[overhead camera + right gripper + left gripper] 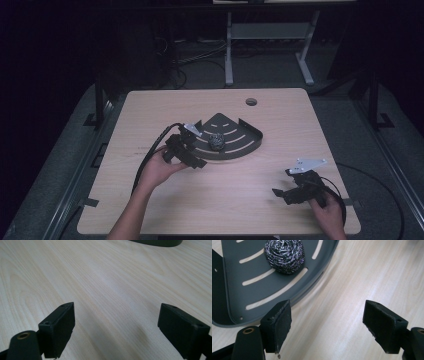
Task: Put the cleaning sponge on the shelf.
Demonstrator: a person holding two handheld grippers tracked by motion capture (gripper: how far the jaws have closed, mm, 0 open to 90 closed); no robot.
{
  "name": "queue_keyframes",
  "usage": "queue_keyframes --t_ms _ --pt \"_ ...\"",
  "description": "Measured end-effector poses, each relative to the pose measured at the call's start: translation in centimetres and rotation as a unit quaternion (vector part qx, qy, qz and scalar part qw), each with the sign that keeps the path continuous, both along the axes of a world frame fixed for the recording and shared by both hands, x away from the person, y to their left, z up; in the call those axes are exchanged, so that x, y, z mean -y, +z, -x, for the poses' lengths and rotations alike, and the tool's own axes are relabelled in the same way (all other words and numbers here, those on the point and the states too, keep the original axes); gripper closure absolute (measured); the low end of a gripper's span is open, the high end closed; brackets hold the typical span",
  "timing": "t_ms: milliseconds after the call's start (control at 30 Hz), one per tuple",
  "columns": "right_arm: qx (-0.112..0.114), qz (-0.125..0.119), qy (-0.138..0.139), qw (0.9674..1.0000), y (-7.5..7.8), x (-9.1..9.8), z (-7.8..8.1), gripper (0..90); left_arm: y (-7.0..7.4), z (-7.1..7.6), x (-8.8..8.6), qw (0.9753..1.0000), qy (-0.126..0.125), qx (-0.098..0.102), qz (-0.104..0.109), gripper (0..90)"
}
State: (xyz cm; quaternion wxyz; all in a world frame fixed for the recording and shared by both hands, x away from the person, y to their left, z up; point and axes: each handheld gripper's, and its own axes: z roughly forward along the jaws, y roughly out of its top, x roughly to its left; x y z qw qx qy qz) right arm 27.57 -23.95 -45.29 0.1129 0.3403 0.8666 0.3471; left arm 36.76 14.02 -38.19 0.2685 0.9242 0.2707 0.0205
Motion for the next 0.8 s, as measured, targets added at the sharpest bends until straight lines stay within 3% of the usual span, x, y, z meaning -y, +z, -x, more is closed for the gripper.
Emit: queue_keyframes --t_ms 567,800 --pt "0.000 0.001 0.000 1.0000 0.0 0.0 0.0 13.9 -0.2 3.1 -1.6 0.9998 0.005 0.008 0.015 22.5" --pt "0.001 0.002 -0.004 1.0000 0.0 0.1 0.1 13.8 -0.7 5.1 -2.9 0.9997 0.007 0.012 0.019 22.5"
